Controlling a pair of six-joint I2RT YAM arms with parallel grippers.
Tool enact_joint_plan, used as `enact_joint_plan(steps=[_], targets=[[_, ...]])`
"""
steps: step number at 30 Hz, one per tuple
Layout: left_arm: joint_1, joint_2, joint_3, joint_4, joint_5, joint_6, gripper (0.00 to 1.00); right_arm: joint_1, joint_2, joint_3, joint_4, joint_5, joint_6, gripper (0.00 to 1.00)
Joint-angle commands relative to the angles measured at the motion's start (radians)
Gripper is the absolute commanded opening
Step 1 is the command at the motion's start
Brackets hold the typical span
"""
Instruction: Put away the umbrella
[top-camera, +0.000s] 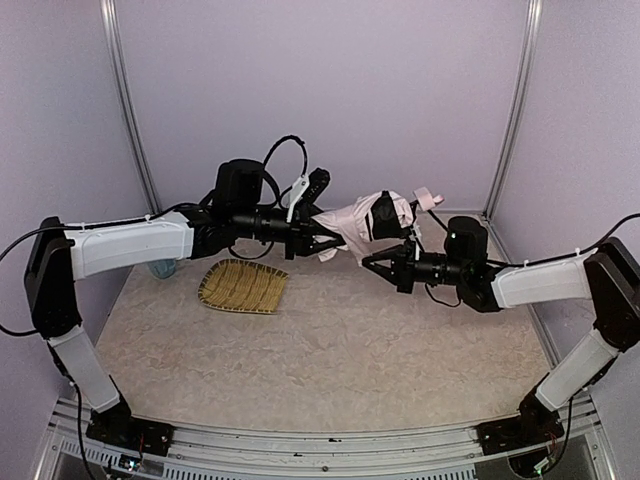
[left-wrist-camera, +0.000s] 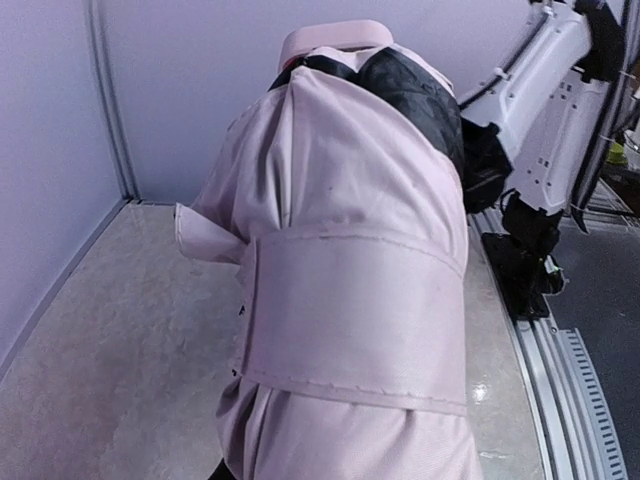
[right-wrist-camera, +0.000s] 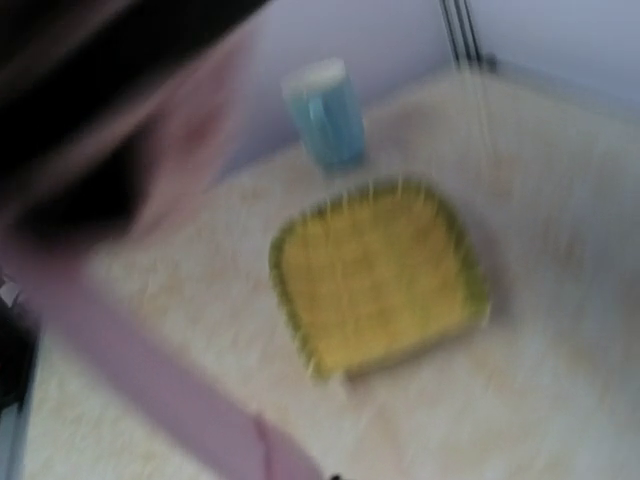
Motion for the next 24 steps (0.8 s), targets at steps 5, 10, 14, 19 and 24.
enact_joint_plan(steps=[5, 10, 14, 19, 24], targets=[[-0.100, -0.189, 0.016, -0.145, 0.430, 0.378, 0.00, -0.166, 0.032, 0.122, -0.017, -0.147, -0.200, 0.00], [-0.157, -0.114, 0.141, -0.643, 0.291, 0.796, 0.00, -0.170, -0.031, 0.271, -0.218, -0.174, -0.429, 0.00], [-0.206, -0.031, 0.172, -0.810, 0.132, 0.888, 0.00, -0.132, -0.131, 0.282, -0.282, -0.125, -0.566, 0.00], [-0.224, -0.070, 0.009, -0.735, 0.026, 0.914, 0.00, -0.009, -0.299, 0.206, -0.330, -0.035, -0.745, 0.00], [-0.244, -0.058, -0.015, -0.740, -0.039, 0.918, 0.00, 0.156, -0.426, 0.142, -0.362, 0.126, -0.864, 0.00]])
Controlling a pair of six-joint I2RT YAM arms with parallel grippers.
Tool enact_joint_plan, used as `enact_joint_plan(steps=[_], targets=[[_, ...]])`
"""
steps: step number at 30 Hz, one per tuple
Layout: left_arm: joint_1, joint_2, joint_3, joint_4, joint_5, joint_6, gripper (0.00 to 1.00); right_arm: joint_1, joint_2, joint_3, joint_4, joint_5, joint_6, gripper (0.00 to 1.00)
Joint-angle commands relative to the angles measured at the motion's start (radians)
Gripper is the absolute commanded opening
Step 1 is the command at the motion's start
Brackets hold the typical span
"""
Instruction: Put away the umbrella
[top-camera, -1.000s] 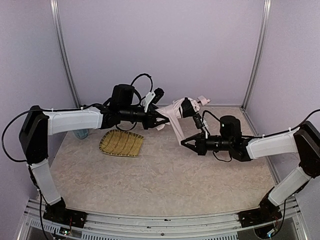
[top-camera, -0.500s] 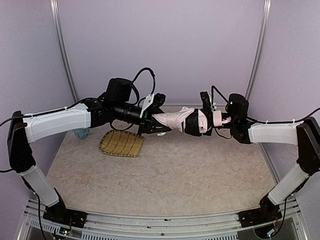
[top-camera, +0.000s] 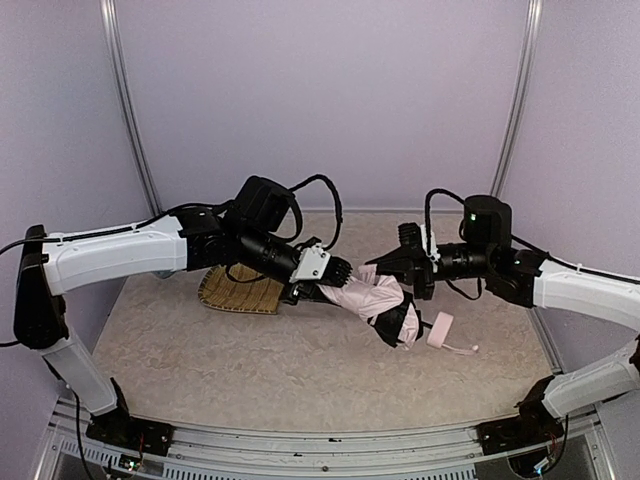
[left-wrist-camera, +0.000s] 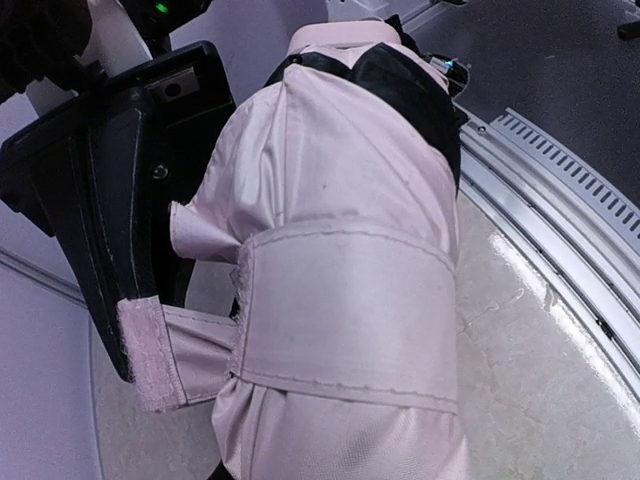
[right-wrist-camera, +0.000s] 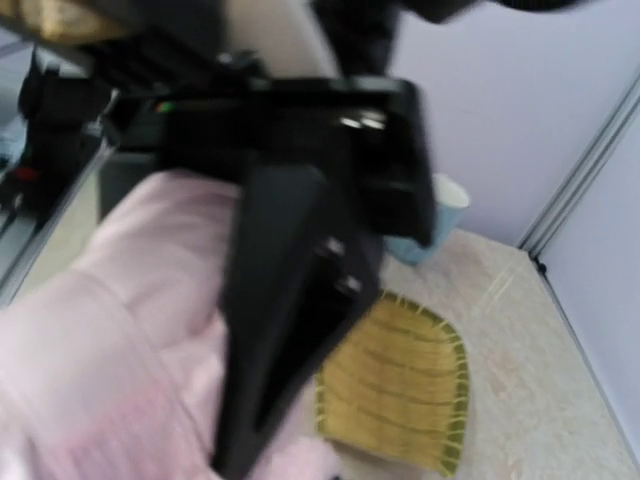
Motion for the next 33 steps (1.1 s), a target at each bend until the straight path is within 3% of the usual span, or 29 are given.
enact_joint_plan(steps=[1, 9, 15, 21, 29, 33], targets=[[-0.046, 0.022, -0.064, -0.225, 0.003, 0.045, 0.00, 0.092, -0.137, 0.005, 0.068, 0.266, -0.149, 0.00], [-0.061, 0.062, -0.087, -0.207, -0.041, 0.031, 0.00, 0.222, -0.190, 0.077, -0.029, 0.324, -0.233, 0.00], [0.025, 0.065, -0.212, 0.035, 0.023, -0.092, 0.00, 0.252, -0.217, 0.027, -0.033, 0.316, -0.276, 0.00], [0.067, 0.194, -0.087, 0.047, 0.174, -0.242, 0.00, 0.311, -0.149, 0.059, -0.073, 0.267, -0.360, 0.00], [0.062, 0.222, -0.033, 0.023, 0.129, -0.282, 0.00, 0.367, -0.107, 0.053, -0.113, 0.289, -0.432, 0.00], [0.051, 0.231, -0.028, 0.052, 0.079, -0.307, 0.00, 0.376, -0.103, 0.039, -0.049, 0.261, -0.408, 0.00]])
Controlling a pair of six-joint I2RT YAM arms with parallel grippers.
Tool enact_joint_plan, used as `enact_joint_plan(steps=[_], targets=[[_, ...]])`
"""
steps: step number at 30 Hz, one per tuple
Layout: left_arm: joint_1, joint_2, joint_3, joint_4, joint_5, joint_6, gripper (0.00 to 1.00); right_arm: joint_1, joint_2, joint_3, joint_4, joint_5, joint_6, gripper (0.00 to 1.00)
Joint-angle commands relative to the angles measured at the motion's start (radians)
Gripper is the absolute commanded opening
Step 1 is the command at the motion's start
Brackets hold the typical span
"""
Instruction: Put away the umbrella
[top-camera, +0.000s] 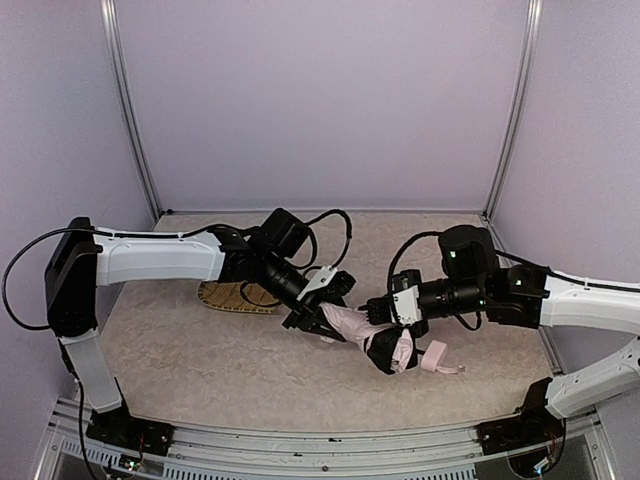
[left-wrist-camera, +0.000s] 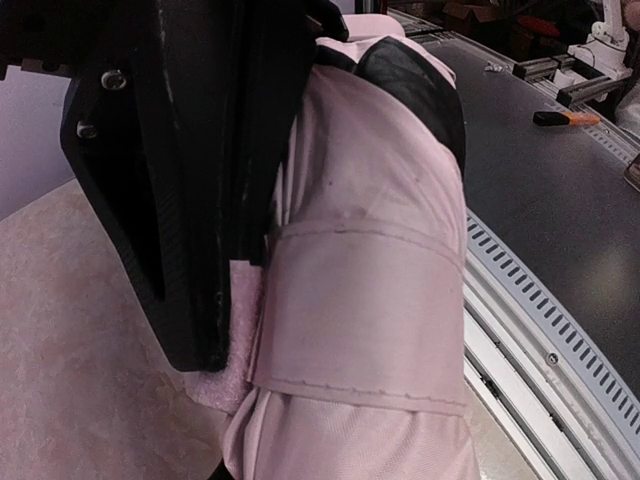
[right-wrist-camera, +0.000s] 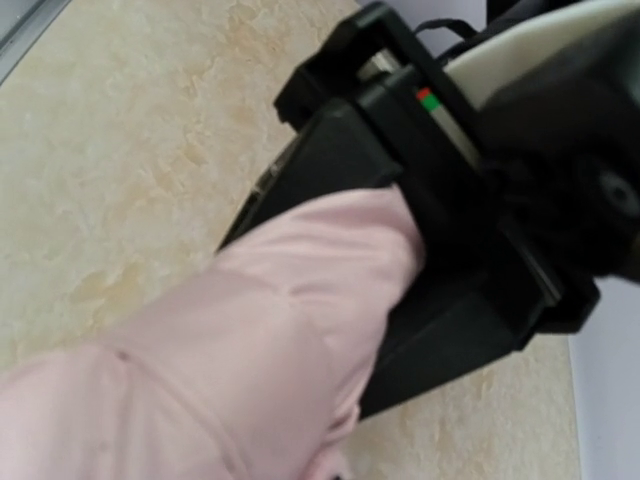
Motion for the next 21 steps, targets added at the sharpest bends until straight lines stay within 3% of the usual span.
enact_joint_plan(steps=[1, 5, 12, 18, 21], targets=[[0.001, 0.053, 0.020, 0.027, -0.234, -0.114, 0.00, 0.076, -0.019, 0.067, 0.282, -0.198, 0.021, 0.00], [-0.017, 0.034, -0.009, 0.100, -0.268, -0.150, 0.00, 0.080, -0.009, 0.045, 0.347, -0.200, 0.052, 0.03], [-0.024, -0.033, -0.069, 0.143, -0.250, -0.115, 0.00, 0.080, -0.032, 0.013, 0.407, -0.195, 0.110, 0.23], [-0.015, -0.082, -0.167, 0.202, -0.334, -0.103, 0.00, 0.069, -0.137, -0.031, 0.389, -0.014, 0.101, 0.25], [-0.022, -0.138, -0.274, 0.361, -0.446, -0.120, 0.00, 0.020, -0.197, -0.052, 0.358, 0.060, 0.164, 0.29]])
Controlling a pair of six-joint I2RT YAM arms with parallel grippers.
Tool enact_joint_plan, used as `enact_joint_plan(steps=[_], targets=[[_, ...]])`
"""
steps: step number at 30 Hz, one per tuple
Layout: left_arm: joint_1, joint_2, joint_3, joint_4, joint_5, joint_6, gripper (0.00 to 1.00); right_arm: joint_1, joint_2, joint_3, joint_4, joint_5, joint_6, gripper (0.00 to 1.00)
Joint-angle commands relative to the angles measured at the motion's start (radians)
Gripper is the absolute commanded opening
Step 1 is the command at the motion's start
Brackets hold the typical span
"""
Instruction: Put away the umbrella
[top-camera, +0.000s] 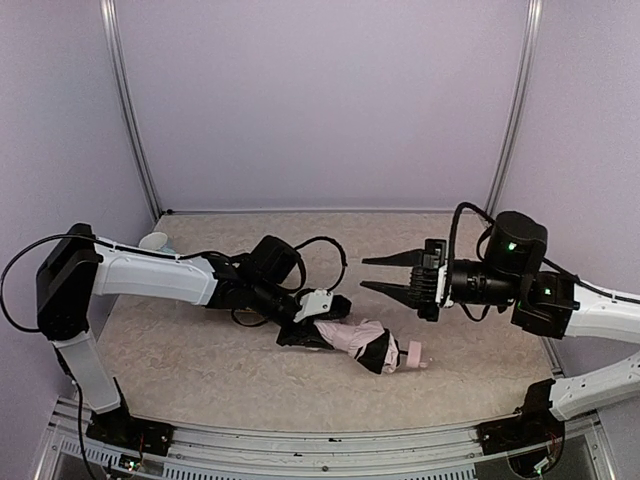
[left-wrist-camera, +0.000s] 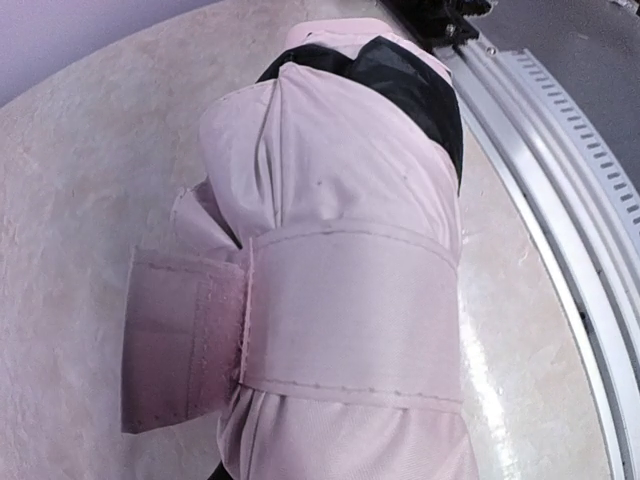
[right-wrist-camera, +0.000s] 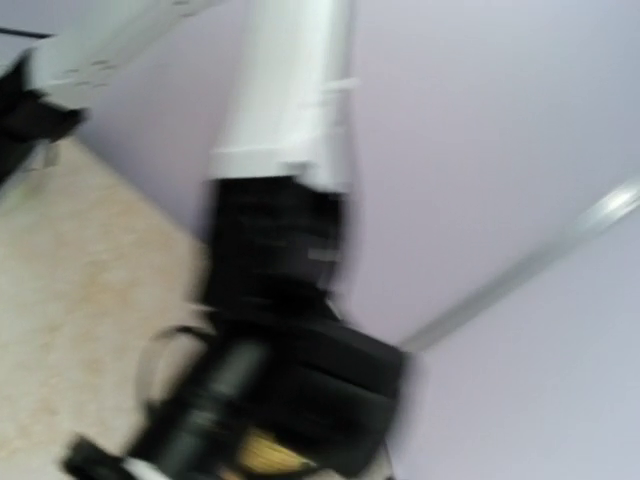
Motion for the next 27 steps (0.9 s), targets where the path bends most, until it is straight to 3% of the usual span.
enact_joint_plan(steps=[1, 5, 9, 16, 27], targets=[[-0.014, -0.121, -0.132, 0.258, -0.183, -0.012, 0.00, -0.083, -0.082, -0.019, -0.012, 0.104, 0.115, 0.31], [-0.087, -0.180, -0.245, 0.409, -0.431, 0.087, 0.00, -0.237, 0.018, 0.117, -0.224, 0.034, 0.378, 0.35], [-0.123, -0.212, -0.306, 0.513, -0.575, 0.139, 0.00, -0.261, 0.196, 0.237, -0.386, -0.036, 0.523, 0.35], [-0.133, -0.260, -0.347, 0.545, -0.540, 0.143, 0.00, -0.264, 0.405, 0.265, -0.372, -0.215, 0.644, 0.33], [-0.136, -0.277, -0.344, 0.556, -0.551, 0.143, 0.00, -0.242, 0.503, 0.245, -0.322, -0.352, 0.681, 0.30]])
